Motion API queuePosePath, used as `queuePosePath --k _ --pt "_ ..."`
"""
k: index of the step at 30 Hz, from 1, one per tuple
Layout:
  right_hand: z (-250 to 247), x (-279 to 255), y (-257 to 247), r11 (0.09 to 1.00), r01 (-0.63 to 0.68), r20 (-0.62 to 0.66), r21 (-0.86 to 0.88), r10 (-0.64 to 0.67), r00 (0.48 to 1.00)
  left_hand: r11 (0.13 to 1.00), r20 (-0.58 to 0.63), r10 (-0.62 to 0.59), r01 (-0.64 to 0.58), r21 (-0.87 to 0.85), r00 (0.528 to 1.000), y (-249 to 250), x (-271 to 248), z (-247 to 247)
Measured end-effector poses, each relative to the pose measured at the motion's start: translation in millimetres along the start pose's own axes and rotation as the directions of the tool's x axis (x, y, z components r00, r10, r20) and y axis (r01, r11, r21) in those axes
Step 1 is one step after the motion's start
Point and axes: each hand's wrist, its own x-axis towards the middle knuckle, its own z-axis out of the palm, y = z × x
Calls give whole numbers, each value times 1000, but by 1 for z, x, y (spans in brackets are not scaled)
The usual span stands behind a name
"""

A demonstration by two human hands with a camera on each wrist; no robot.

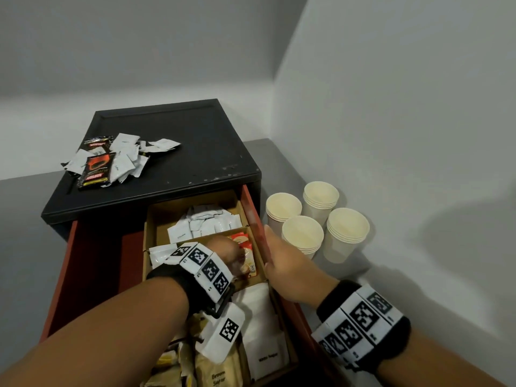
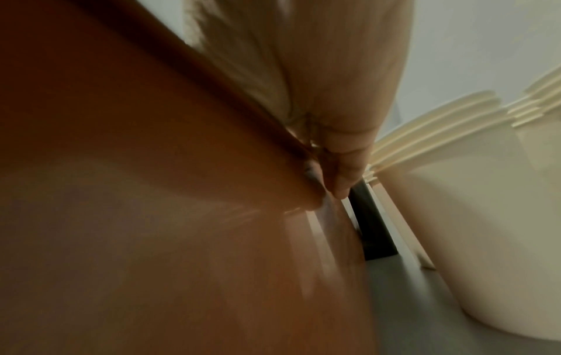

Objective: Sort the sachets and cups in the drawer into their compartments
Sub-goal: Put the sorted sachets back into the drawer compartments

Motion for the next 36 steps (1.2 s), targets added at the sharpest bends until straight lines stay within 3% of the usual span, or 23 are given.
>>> queuePosePath --k 10,13,21,25,36 --pt "10 13 16 999 -8 -68 35 10 998 934 -29 -26 14 -357 999 15 -22 20" --pt "16 16 22 998 8 -71 60 -4 997 887 -16 -93 76 -455 996 16 -26 20" --pt "17 16 24 997 21 -69 71 -16 997 859 -36 -148 110 -501 988 22 -34 16" --pt "15 15 23 994 49 -67 98 -43 997 803 -26 -189 139 -579 982 22 -37 15" --pt "19 19 28 999 36 -60 39 -34 998 739 12 -140 112 -664 990 19 -42 13"
